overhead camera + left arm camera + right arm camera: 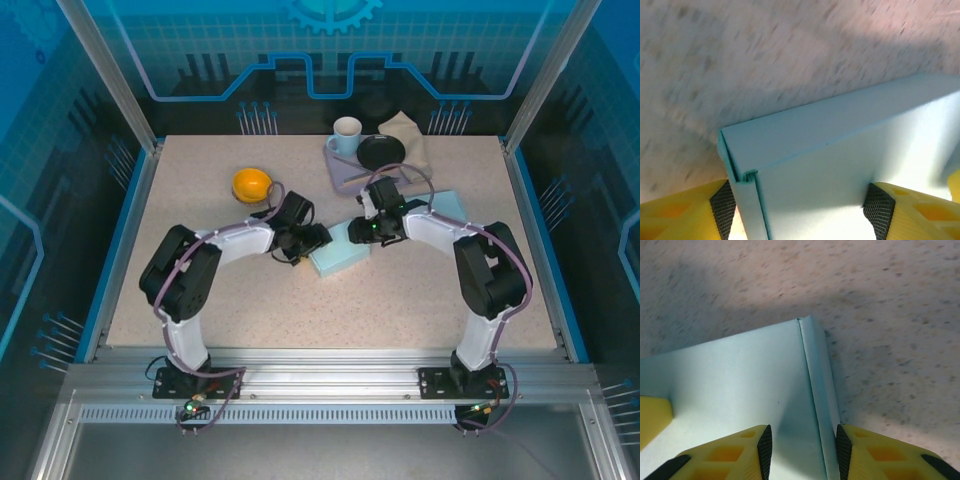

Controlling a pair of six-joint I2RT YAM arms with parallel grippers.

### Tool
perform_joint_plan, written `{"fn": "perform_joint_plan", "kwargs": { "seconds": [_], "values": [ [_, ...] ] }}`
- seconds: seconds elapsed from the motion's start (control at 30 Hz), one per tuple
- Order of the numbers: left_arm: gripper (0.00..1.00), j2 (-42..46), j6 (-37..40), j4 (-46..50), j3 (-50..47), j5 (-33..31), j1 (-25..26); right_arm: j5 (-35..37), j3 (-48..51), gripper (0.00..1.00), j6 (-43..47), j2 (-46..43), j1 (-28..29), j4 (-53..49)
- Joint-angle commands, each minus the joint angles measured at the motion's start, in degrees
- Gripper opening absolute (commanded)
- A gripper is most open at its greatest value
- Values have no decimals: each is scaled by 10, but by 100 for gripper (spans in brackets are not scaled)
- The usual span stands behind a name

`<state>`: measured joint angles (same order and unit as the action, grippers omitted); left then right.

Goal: Fold the paper box

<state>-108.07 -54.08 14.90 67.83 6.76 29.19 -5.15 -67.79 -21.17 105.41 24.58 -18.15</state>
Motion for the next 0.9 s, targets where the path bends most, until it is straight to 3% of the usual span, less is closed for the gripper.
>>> {"fn": "perform_joint_plan", "kwargs": {
  "seconds": [0.0, 0.23, 0.47, 0.67, 0.8, 0.87],
  "values": [
    [72, -46, 50, -13, 94, 5, -1, -40, -11, 40, -54, 27, 4, 10],
    [72, -117, 83, 7, 175, 4, -35, -13, -35, 40, -94, 32, -10, 11],
    [74, -83, 117, 36, 164, -16, -44, -1, -38, 41, -75, 7, -27, -12],
    [81, 13, 173, 61, 125, -45, -74, 33, 9, 43, -44, -87, -47, -42],
    [99, 117, 229, 79, 71, -115, -85, 74, 60, 45, -12, -183, -58, -54],
    [99, 175, 254, 73, 25, -159, -85, 107, 94, 48, 7, -233, -59, -49]
  ]
}}
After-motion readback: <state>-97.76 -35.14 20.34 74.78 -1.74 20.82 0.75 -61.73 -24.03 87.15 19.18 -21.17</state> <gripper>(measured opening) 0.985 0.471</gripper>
